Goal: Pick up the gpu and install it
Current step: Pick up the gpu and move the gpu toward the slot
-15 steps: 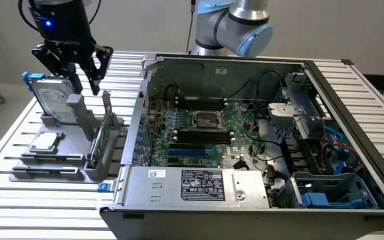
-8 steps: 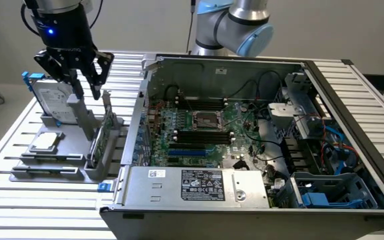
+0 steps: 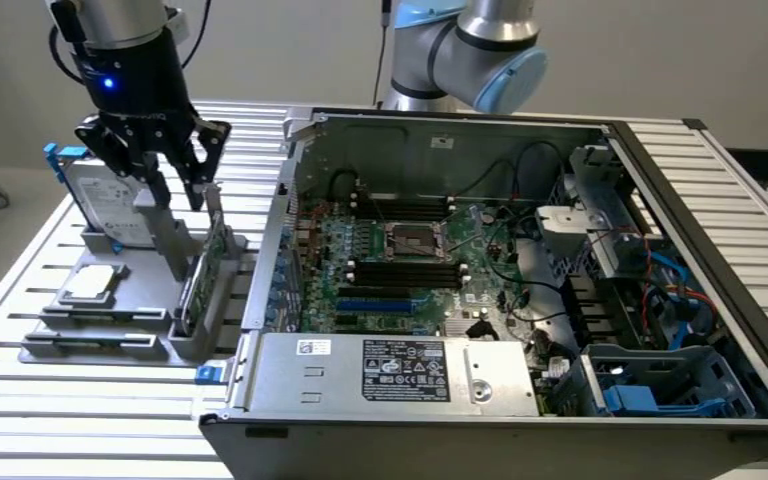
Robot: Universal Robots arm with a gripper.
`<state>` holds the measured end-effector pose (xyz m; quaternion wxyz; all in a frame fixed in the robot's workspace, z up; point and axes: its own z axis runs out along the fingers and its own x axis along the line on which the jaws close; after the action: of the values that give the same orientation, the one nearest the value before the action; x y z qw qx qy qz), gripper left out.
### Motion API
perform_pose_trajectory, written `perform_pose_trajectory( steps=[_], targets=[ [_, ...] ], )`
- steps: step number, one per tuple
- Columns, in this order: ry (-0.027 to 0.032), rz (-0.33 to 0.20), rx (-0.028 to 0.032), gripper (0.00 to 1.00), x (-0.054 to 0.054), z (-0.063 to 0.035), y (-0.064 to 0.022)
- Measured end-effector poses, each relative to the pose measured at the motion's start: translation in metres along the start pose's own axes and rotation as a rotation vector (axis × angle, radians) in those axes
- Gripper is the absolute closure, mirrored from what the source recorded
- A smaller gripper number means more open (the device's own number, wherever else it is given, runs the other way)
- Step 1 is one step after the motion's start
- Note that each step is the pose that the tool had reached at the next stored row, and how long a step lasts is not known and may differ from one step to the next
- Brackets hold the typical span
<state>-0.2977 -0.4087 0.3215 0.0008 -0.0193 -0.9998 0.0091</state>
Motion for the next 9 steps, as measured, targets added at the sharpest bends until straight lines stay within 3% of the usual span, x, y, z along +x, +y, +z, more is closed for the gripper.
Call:
perform_pose_trajectory(
  steps=[9],
  targets=[
    [-0.0001,-0.002,0.0,0.58,0.0,0.0166,-0.0042]
  ],
)
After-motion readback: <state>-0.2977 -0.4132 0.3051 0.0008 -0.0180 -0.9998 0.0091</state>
